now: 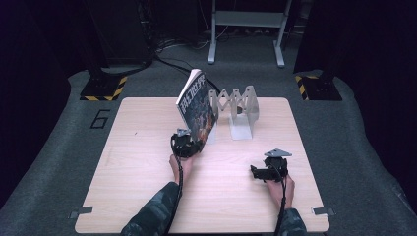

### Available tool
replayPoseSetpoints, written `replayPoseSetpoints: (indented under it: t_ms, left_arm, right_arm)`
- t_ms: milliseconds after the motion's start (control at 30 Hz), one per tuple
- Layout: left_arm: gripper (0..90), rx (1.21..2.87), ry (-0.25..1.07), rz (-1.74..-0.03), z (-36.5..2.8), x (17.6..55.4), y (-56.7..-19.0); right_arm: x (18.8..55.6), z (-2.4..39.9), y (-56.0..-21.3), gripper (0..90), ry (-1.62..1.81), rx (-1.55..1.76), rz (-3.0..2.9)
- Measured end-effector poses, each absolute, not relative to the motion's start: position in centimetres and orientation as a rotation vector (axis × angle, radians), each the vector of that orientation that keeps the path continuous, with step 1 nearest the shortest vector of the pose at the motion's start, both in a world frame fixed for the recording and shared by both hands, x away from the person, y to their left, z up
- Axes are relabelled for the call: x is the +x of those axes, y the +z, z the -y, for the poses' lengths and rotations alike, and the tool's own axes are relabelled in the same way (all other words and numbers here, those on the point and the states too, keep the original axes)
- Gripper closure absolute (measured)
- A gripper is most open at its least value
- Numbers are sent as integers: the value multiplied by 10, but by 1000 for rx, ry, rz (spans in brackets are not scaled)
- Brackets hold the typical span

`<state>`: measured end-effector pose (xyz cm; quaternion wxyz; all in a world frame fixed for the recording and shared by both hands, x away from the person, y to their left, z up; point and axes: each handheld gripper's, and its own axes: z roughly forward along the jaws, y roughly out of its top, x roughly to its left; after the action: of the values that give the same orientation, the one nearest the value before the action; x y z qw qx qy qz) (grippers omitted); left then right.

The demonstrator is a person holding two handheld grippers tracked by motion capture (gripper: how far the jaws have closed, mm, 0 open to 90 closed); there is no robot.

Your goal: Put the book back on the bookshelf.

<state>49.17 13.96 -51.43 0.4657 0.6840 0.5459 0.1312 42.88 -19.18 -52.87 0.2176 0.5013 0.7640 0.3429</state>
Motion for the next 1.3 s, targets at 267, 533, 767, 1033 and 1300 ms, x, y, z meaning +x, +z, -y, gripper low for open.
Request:
replayPoseSetpoints:
  t_ms: [267,533,767,1033,1300]
  left_arm:
    - [718,1656,238,-1324,-128,487,-516]
    - [639,1663,192,-1285,-115,483,-518]
    - [580,1681,168,-1243,-107,478,-521]
    - [272,1762,216,-1201,-116,465,-512]
    - [163,1796,390,-1129,-138,438,-494]
  right_arm:
    - [428,191,-529,100,950,1398,-2114]
    - [428,192,-529,102,950,1392,-2115]
    - [428,191,-529,104,955,1391,-2112]
    - [428,192,-528,104,949,1381,-2128]
    - [428,192,-528,104,950,1384,-2127]
